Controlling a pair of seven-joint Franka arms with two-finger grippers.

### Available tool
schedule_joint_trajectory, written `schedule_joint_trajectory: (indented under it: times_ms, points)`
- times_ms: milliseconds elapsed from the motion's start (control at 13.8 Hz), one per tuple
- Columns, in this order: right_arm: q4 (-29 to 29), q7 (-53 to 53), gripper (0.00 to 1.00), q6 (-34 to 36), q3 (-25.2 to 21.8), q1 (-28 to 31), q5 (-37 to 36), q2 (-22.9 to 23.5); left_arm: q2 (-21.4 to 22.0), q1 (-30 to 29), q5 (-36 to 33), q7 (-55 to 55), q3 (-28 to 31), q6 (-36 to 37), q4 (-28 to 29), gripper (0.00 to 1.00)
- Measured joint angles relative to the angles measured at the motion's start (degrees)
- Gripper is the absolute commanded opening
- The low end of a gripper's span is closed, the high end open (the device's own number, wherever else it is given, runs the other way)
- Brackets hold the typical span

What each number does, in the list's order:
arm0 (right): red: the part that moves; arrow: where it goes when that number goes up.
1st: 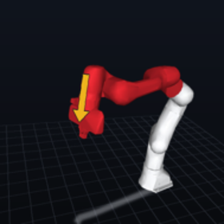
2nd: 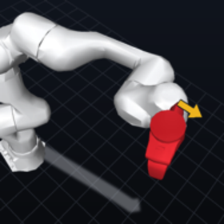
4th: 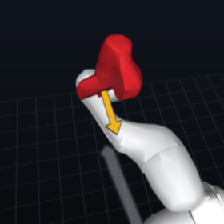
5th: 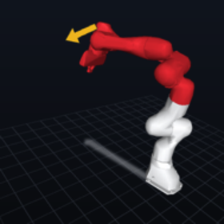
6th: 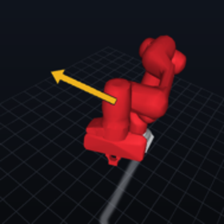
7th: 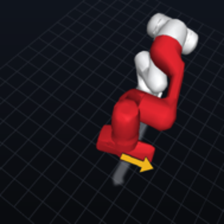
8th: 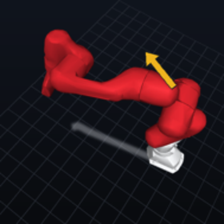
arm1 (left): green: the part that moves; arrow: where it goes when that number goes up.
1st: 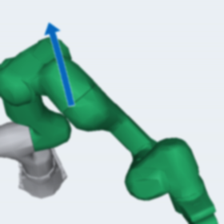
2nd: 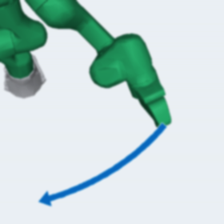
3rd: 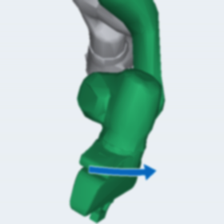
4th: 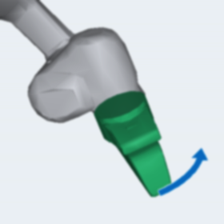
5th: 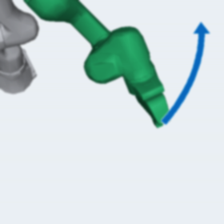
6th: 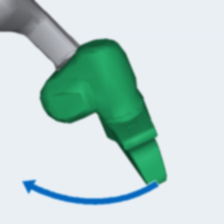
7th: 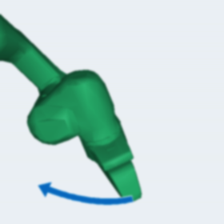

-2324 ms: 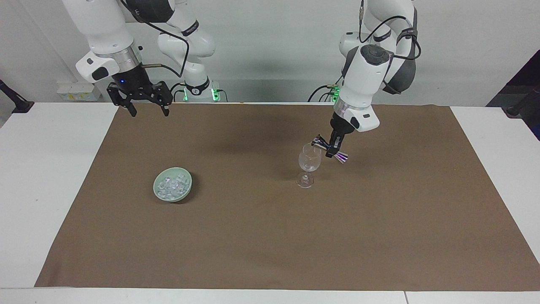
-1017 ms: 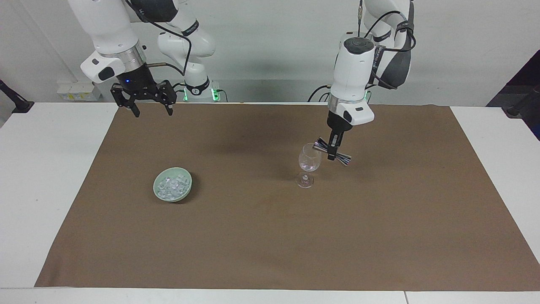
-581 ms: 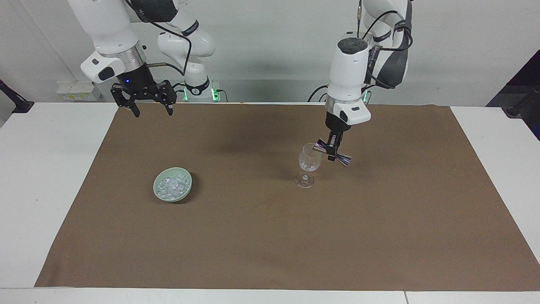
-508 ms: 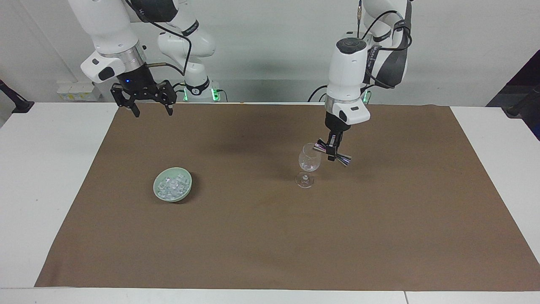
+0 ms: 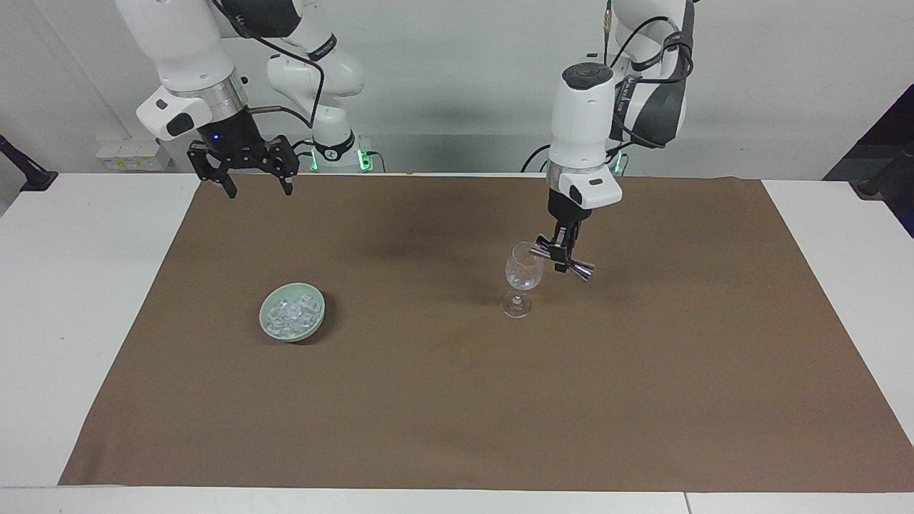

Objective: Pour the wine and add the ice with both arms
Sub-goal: 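Tilt the metal cup with the left gripper to pour into the glass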

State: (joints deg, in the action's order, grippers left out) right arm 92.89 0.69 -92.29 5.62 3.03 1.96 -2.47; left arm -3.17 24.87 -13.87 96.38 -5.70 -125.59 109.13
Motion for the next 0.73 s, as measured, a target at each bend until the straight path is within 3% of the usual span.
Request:
schedule_joint_trajectory:
  times_ms: [726]
  points:
    - [0.0, 0.01, 1.0, -0.26, -0.09, 0.14, 0.0, 0.0, 0.01, 1.79, -4.72, 0.61, 0.02, 0.28, -0.01, 0.0]
